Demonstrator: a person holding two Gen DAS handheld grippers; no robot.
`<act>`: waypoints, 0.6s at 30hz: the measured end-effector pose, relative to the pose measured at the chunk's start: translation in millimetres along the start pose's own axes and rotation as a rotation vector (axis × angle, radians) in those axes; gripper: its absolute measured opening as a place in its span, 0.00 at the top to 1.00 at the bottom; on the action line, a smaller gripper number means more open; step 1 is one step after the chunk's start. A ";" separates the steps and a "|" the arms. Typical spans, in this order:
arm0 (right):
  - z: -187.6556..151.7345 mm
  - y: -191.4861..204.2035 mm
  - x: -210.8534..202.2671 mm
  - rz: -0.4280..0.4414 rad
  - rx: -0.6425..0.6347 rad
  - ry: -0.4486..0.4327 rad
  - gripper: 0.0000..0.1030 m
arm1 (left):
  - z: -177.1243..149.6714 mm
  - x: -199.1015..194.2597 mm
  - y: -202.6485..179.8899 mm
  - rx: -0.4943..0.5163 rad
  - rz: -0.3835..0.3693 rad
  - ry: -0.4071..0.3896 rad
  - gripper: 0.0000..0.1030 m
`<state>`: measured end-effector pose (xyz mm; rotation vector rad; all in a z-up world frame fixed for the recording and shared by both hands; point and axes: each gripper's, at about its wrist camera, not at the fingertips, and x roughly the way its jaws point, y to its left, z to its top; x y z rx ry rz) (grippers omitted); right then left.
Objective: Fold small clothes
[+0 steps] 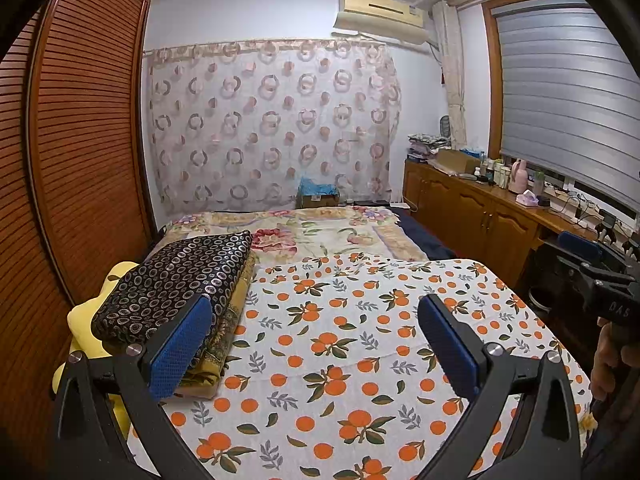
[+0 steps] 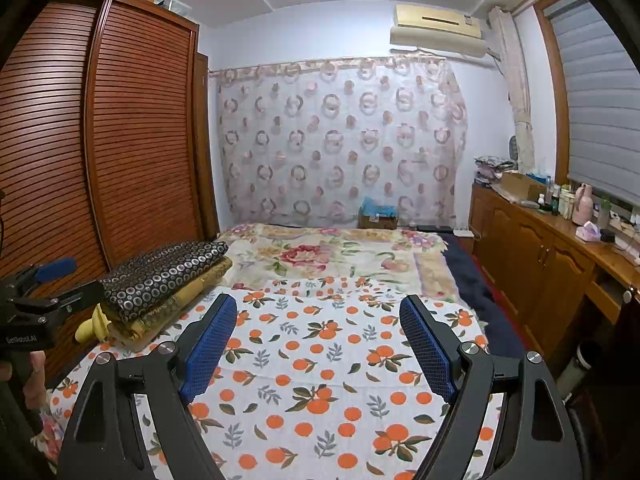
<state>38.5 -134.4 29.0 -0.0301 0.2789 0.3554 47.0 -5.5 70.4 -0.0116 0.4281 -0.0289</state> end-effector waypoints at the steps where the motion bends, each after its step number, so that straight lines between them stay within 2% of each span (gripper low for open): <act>1: -0.2 -0.9 -0.3 0.001 0.001 0.000 0.18 | 0.0 -0.2 0.2 -0.001 -0.001 0.001 0.00; 18: -1.0 -2.5 -0.6 0.007 -0.003 0.000 0.18 | -0.2 0.4 -0.1 -0.001 -0.001 -0.001 0.00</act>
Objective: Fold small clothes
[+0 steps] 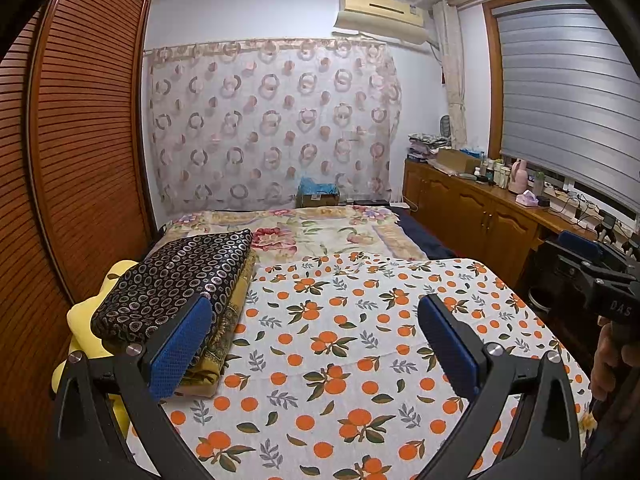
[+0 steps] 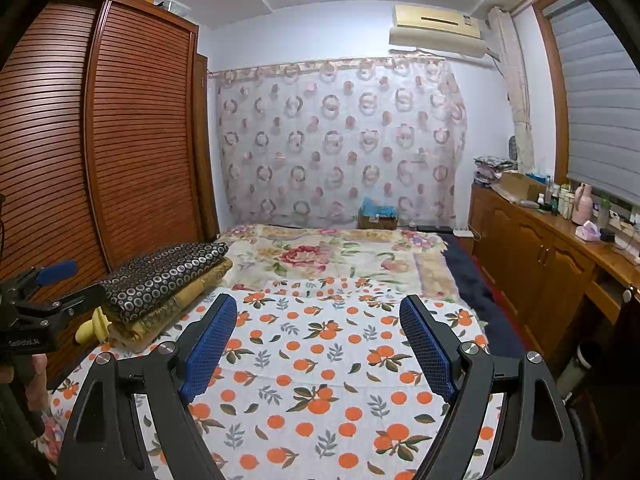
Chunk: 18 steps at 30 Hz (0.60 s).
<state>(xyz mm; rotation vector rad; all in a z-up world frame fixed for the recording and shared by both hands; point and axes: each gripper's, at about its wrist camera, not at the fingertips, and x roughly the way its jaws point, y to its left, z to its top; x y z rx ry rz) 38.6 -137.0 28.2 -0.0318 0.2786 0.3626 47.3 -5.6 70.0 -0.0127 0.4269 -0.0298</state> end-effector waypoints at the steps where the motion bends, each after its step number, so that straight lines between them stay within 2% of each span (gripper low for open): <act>1: -0.2 0.5 0.1 -0.002 0.000 0.000 0.18 | 0.0 0.0 0.0 0.000 0.001 0.000 0.00; 18: -0.4 -0.9 -0.2 0.001 -0.001 0.000 0.18 | -1.4 -1.1 0.9 -0.001 0.000 -0.001 0.00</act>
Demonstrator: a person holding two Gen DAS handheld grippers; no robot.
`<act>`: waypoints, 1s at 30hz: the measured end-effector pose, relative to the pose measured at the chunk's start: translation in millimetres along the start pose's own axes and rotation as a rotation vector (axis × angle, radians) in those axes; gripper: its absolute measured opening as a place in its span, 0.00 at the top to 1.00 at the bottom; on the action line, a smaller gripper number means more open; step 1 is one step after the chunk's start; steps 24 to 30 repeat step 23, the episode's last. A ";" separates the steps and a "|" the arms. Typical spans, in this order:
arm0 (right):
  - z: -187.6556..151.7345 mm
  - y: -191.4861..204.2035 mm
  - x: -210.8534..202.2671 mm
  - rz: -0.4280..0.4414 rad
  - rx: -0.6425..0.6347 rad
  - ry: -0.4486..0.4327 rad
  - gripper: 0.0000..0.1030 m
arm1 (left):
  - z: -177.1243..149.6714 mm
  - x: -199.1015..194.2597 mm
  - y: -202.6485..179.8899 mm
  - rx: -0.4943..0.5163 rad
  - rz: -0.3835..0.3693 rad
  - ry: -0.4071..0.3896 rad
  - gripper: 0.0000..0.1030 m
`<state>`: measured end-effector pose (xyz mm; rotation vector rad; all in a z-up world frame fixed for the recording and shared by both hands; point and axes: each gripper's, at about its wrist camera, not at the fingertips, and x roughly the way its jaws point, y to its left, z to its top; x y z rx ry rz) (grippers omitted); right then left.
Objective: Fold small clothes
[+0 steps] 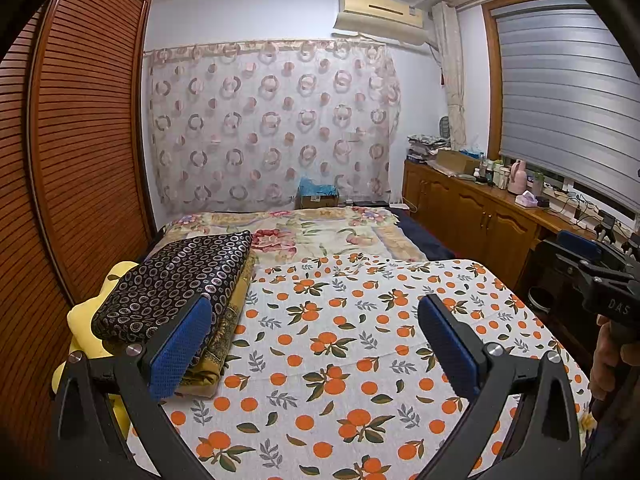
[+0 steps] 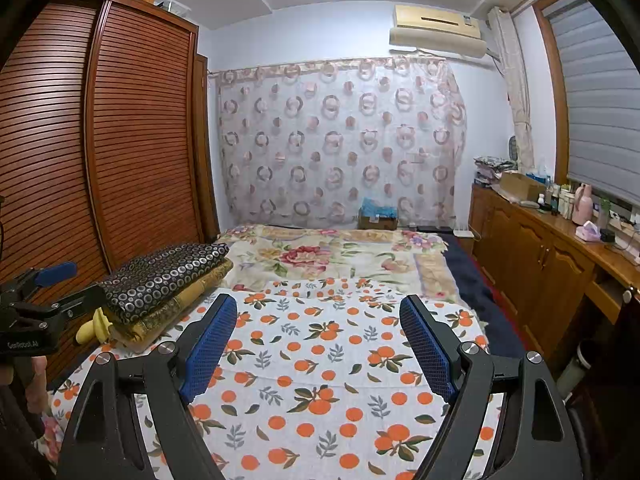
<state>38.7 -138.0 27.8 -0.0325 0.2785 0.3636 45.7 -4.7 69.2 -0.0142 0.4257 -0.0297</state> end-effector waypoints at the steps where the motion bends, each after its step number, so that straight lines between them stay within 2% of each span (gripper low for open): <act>1: -0.2 -0.2 -0.1 0.001 0.000 0.000 0.18 | 0.0 0.0 0.0 0.000 0.001 0.000 0.00; 30: -0.1 -0.5 0.6 -0.001 0.002 0.004 0.18 | -1.4 -1.4 0.7 -0.002 0.001 -0.003 0.00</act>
